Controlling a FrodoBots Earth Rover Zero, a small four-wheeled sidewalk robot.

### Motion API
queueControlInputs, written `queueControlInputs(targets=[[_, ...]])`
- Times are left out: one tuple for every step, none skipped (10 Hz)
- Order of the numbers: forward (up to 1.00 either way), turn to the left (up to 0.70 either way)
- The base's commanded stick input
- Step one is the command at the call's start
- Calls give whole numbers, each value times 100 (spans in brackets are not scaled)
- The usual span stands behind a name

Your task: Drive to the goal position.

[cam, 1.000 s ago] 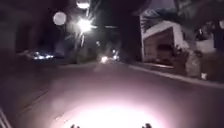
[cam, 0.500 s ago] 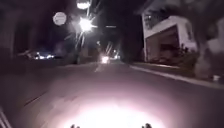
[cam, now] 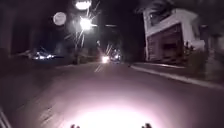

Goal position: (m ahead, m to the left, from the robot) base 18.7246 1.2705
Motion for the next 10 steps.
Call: queueControlInputs(targets=[[70,0],[70,0],[70,0],[70,0],[70,0],[70,0],[70,0],[70,0],[70,0],[70,0]])
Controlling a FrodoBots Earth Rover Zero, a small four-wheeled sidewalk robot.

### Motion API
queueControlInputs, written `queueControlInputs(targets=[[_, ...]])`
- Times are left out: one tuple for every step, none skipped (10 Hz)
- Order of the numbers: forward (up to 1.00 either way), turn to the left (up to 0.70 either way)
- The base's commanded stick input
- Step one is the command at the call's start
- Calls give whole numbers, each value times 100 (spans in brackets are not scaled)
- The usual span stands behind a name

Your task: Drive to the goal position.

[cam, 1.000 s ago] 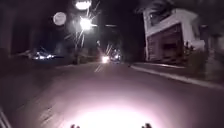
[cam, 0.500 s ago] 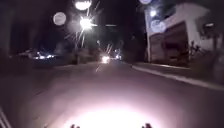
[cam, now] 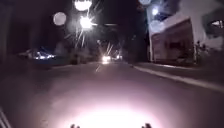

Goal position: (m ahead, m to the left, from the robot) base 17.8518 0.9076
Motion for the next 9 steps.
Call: queueControlInputs(targets=[[70,0],[70,0],[70,0],[70,0],[70,0],[70,0],[70,0],[70,0],[70,0]])
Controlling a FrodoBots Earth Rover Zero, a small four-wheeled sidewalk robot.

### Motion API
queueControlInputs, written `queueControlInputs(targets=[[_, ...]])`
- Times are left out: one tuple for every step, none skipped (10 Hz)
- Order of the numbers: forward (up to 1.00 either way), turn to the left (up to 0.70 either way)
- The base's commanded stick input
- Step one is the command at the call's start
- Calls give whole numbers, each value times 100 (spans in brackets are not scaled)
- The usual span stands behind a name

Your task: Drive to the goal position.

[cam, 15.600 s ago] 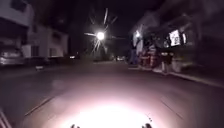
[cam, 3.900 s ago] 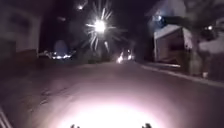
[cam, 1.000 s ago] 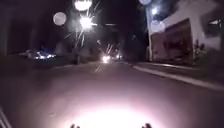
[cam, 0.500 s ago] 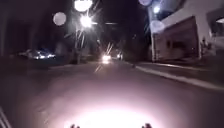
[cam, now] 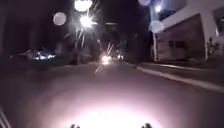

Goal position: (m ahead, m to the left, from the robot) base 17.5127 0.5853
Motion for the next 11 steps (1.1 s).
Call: queueControlInputs(targets=[[70,0],[70,0],[70,0],[70,0],[70,0],[70,0],[70,0],[70,0],[70,0],[70,0],[70,0]])
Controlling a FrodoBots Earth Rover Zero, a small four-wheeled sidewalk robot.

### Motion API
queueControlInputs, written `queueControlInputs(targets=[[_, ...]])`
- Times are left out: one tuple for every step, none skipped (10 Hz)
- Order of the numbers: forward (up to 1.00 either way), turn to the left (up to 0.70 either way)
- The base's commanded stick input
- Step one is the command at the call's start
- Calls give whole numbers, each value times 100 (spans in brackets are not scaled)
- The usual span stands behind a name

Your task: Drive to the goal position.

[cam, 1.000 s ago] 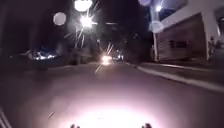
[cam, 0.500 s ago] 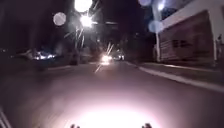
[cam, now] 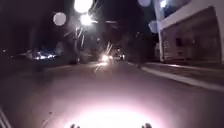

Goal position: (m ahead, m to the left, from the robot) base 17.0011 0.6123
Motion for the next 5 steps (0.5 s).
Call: queueControlInputs(targets=[[70,0],[70,0],[70,0],[70,0],[70,0]])
